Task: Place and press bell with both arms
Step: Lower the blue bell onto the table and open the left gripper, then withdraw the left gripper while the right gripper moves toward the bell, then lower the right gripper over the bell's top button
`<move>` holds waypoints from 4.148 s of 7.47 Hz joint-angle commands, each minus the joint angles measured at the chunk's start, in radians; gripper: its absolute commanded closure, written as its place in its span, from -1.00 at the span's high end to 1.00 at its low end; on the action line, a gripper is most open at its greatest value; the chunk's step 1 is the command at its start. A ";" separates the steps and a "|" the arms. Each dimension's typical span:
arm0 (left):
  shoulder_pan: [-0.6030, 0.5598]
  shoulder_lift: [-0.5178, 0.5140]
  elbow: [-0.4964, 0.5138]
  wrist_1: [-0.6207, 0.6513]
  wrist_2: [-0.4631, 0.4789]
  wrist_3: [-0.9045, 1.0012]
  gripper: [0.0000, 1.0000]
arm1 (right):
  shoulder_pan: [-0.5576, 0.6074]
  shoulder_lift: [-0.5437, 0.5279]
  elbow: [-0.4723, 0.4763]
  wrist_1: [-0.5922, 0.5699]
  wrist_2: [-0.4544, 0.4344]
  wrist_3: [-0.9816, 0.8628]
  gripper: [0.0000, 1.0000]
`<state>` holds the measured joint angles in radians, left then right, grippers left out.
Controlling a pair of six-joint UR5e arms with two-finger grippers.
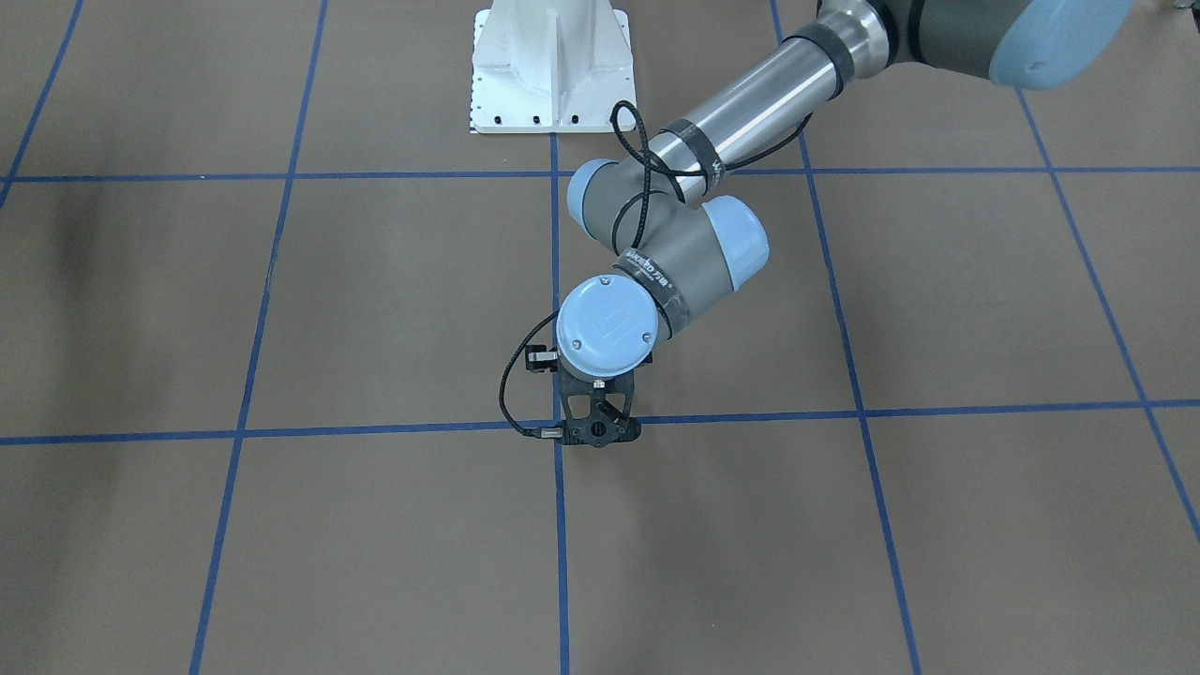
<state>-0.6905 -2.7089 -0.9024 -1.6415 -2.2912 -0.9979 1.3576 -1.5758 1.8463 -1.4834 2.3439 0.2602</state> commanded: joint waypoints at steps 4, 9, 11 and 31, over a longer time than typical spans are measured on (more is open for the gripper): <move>0.029 -0.012 0.048 -0.129 0.053 -0.048 0.99 | -0.002 0.000 -0.001 0.000 0.000 0.008 1.00; -0.067 0.030 -0.112 -0.014 0.053 -0.018 1.00 | -0.014 0.060 -0.001 0.002 0.000 0.028 1.00; -0.157 0.148 -0.308 0.093 0.053 0.126 1.00 | -0.082 0.156 -0.004 -0.003 -0.011 0.039 1.00; -0.983 1.566 -1.049 0.028 -0.034 1.197 1.00 | -0.732 0.984 -0.602 0.015 -0.416 0.725 -1.00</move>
<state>-1.6726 -1.1441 -1.9425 -1.6187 -2.3204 0.2082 0.6282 -0.6130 1.2947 -1.4943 1.9296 0.9816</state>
